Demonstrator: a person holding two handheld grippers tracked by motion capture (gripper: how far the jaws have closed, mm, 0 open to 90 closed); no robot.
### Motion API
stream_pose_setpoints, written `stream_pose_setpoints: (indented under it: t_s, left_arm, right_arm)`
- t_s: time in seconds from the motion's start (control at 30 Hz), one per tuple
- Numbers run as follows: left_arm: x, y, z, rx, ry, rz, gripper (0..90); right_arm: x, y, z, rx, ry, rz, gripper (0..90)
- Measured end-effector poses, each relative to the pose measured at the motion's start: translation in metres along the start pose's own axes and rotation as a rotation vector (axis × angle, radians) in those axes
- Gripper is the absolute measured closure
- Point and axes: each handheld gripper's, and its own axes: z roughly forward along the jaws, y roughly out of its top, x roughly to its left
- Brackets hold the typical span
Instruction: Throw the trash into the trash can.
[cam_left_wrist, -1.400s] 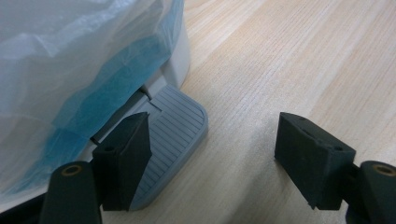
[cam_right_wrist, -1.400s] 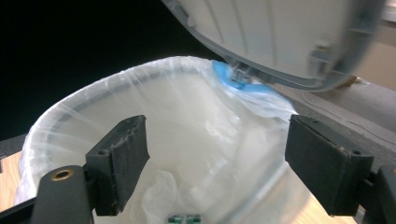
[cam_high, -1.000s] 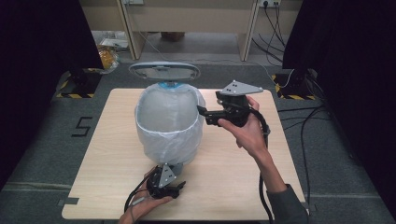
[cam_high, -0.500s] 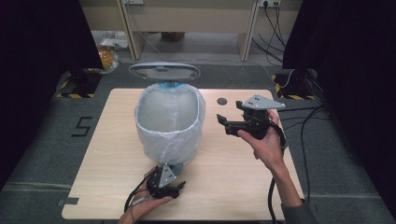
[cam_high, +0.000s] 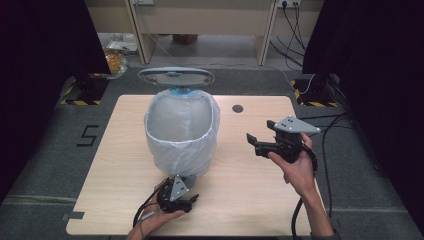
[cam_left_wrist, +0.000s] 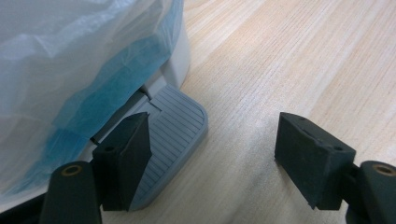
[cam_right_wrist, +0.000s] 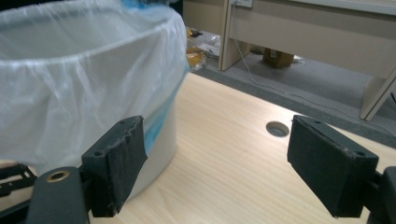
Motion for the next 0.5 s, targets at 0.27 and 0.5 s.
stream_pose_setpoints:
  t_s: [0.27,0.5]
  left_arm:
    - [0.0,0.0,0.0,-0.002,0.003,0.001,26.2]
    - [0.0,0.0,0.0,0.005,0.001,0.006,26.2]
  right_arm:
    - [-0.003,-0.046,-0.003,0.041,-0.03,0.011,19.6]
    - [-0.005,-0.08,-0.005,0.063,-0.053,0.037,19.6]
